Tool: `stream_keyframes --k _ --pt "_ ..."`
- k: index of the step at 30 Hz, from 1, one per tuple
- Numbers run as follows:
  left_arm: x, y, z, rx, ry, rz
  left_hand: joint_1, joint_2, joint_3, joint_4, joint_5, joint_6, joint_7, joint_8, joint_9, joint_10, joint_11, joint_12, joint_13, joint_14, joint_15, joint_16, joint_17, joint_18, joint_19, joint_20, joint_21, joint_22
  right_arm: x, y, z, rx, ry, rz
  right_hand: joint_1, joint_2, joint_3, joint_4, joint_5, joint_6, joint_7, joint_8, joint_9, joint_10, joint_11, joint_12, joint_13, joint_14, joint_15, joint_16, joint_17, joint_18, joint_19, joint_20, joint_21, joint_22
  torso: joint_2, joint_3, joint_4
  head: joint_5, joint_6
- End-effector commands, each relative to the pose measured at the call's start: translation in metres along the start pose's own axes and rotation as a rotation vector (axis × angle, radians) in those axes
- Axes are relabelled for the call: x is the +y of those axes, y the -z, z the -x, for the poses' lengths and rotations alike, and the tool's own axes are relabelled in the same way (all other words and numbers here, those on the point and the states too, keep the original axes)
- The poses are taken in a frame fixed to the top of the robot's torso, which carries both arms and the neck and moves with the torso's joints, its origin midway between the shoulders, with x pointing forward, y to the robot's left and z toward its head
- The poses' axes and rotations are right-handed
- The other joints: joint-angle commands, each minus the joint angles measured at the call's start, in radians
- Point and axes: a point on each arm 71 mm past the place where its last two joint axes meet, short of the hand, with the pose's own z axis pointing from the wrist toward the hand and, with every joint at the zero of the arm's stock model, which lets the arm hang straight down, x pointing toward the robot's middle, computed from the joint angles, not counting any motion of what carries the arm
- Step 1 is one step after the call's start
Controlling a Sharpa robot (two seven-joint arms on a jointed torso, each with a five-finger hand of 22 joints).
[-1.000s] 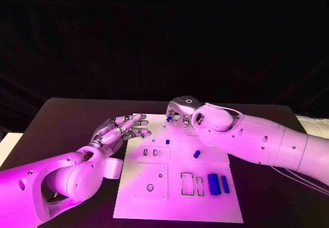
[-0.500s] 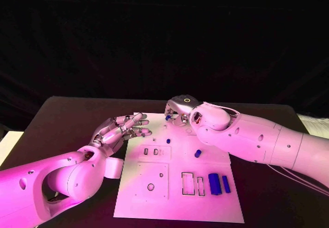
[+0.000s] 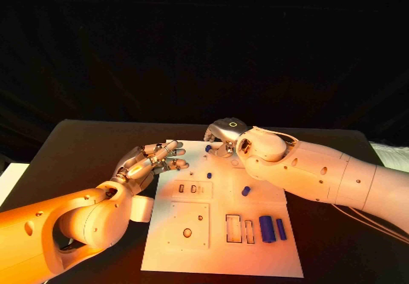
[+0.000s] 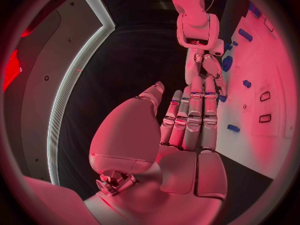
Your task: Assemble the parts on the task board
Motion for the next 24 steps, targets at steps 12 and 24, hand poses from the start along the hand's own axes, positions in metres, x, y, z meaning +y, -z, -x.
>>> stream_keyframes --k 12,24 --pt "-0.002 0.002 0.001 0.012 0.007 -0.004 0.001 0.004 0.001 -0.007 0.001 -0.003 0.001 -0.007 0.000 -0.011 0.001 -0.006 -0.001 -0.002 0.006 -0.005 0.003 0.011 -0.007 0.002 -0.004 -0.001 -0.022 0.032 0.015 -0.081 -0.043 -0.019 0.028 0.024 -0.037 0.035 0.017 0.022 -0.009 0.005 0.006 0.106 -0.019 0.040 0.019 0.030 -0.012 0.038 0.043 -0.005 0.049 -0.012 0.027 0.068 -0.003 0.0023 -0.0138 -0.005 0.012" --pt "-0.001 0.001 0.003 0.008 0.006 -0.001 0.003 0.006 0.002 -0.009 0.001 -0.002 0.001 -0.007 0.000 -0.010 0.001 -0.006 -0.001 -0.002 0.006 -0.005 0.004 0.011 -0.007 0.002 -0.004 -0.001 -0.079 0.083 0.022 0.022 -0.206 -0.211 0.005 0.006 -0.240 0.115 0.069 -0.013 -0.029 0.016 0.008 0.333 -0.069 0.714 0.710 0.084 -0.050 0.384 0.525 -0.034 0.132 -0.048 0.092 0.197 -0.014 0.0093 -0.0396 -0.017 0.020"
